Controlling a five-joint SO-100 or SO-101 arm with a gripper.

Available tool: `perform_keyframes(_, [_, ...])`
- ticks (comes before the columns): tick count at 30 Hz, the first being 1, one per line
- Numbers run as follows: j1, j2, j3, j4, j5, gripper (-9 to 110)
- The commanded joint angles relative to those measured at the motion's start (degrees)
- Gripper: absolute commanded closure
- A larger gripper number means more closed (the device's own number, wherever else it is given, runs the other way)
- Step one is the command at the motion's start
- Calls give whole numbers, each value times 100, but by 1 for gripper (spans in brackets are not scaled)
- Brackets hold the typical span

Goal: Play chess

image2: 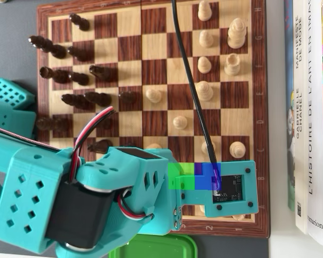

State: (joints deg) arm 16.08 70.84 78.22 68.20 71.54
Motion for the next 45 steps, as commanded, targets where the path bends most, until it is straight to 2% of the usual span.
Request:
perform_keyframes(1, [-26,26,-79,-62,-35,97])
perform_keyframes(45, [-105,-193,-88,-70,-35,96])
